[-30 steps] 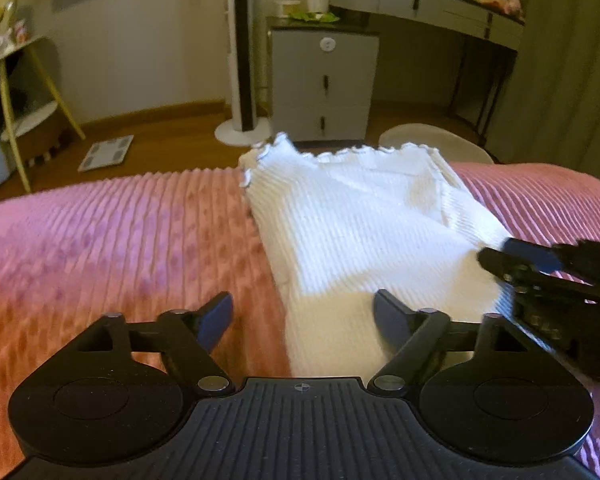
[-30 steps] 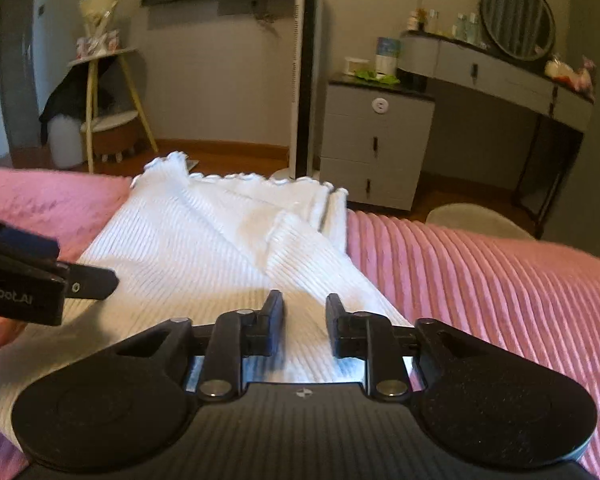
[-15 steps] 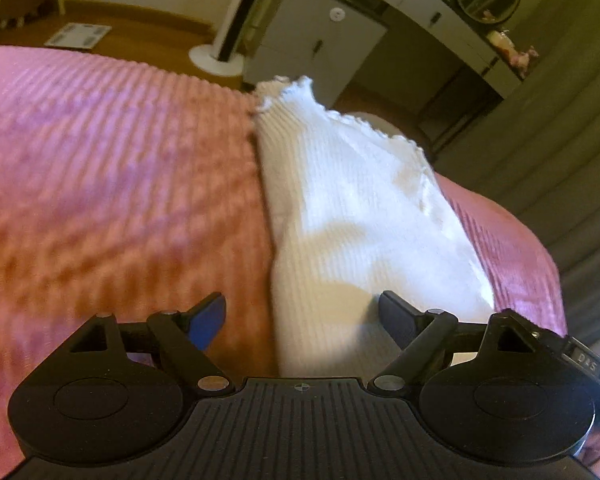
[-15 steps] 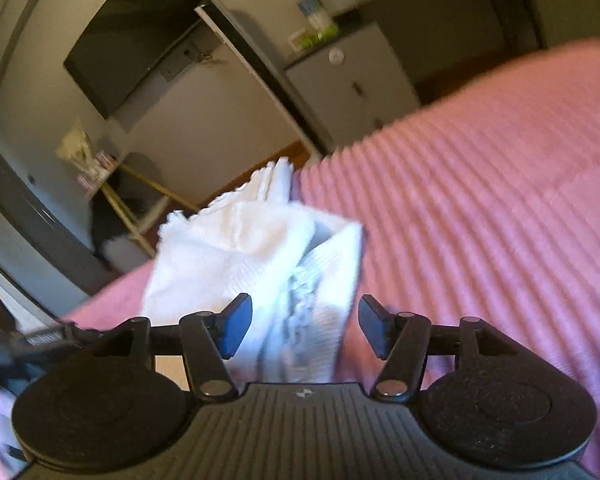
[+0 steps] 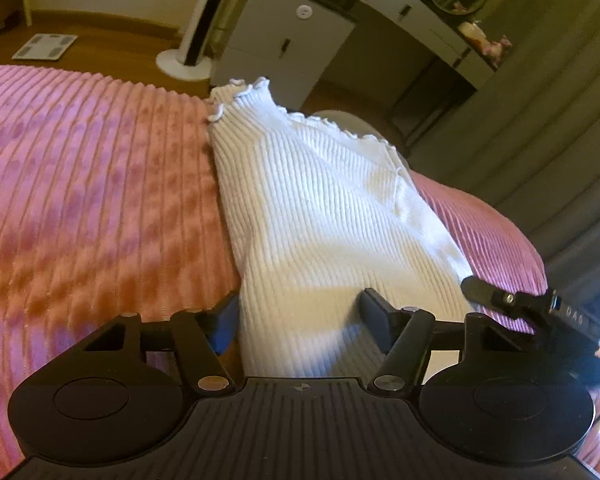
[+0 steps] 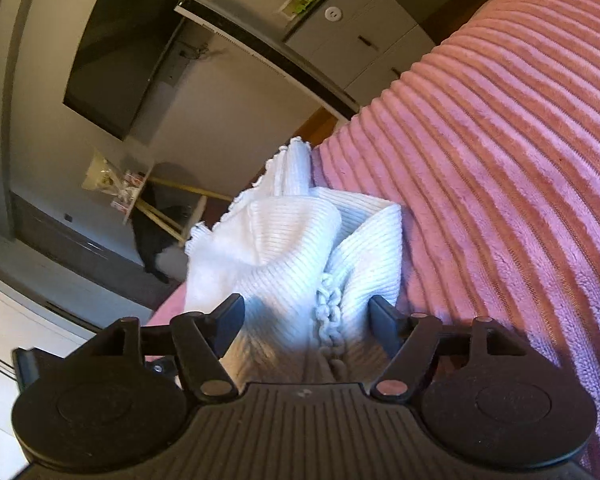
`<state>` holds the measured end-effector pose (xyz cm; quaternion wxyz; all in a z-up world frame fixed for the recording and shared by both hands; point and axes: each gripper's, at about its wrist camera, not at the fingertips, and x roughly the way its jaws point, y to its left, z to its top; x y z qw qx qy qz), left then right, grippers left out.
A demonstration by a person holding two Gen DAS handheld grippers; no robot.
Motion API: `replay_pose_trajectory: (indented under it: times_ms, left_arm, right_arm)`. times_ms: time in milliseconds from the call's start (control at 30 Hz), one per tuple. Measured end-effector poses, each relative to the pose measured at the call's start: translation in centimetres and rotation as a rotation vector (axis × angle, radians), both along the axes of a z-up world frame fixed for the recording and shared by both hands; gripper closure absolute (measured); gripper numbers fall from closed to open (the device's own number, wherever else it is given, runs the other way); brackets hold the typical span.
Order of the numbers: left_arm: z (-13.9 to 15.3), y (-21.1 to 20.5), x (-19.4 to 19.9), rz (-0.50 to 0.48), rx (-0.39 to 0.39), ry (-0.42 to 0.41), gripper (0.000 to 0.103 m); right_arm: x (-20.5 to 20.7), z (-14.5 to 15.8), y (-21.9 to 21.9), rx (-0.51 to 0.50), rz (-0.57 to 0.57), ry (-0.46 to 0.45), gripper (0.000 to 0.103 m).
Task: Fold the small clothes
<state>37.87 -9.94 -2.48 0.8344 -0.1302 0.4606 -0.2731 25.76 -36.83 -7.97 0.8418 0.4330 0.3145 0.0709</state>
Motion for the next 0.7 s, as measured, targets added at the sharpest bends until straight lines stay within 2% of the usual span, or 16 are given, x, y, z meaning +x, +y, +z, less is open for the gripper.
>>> replay_pose_trajectory:
  times_ms: [100,300,333,400,467,500,533,600,667,700]
  left_arm:
    - [-0.1,0.4,0.1,-0.004,-0.009,0.011,0.033]
    - [-0.6,0.5,0.2,0.002,-0.036,0.040,0.036]
    - [-0.5,0.4,0.2,0.000,-0.036,0.042,0.038]
    - [-0.3,0.3,0.2,-0.015,-0.034,0.033,0.044]
    - [-0.2,0.4,0.2,-0.022,-0.041,0.027,0.048]
    - [-0.3,0.5,0.3,-0.019,-0.049,0.032,0.048]
    - [-0.5,0.6,0.4,-0.016,-0.054,0.038,0.047]
    - [-0.9,0.6,0.6,0.004,-0.067,0.058,0.039]
    - [-1.5,0.6,1.0,0.017,-0.099,0.098,0.039]
    - [-1.6,0.6,1.1,0.027,-0.107,0.108,0.042]
  right_arm:
    - [-0.3,-0.2,-0.4,0.029,-0.009,-0.006,0.032]
    - [0.5,0.2,0.8,-0.033,0.058,0.009,0.033]
    - [0.7,0.2,0.8,-0.037,0.074,0.012,0.043]
    - [1.0,0.4,1.2,-0.065,0.100,0.018,0.053]
    - [1.1,0.5,1.2,-0.072,0.108,0.018,0.053]
    - [1.2,0.5,1.1,-0.068,0.109,0.020,0.049]
    - [1.3,0.4,1.1,-0.061,0.109,0.021,0.042]
    - [1.6,0.1,1.3,-0.038,0.120,0.022,0.034]
    - [1.9,0.2,2.0,-0.072,0.120,0.030,0.034]
    - [2.0,0.3,2.6,-0.109,0.114,0.035,0.044]
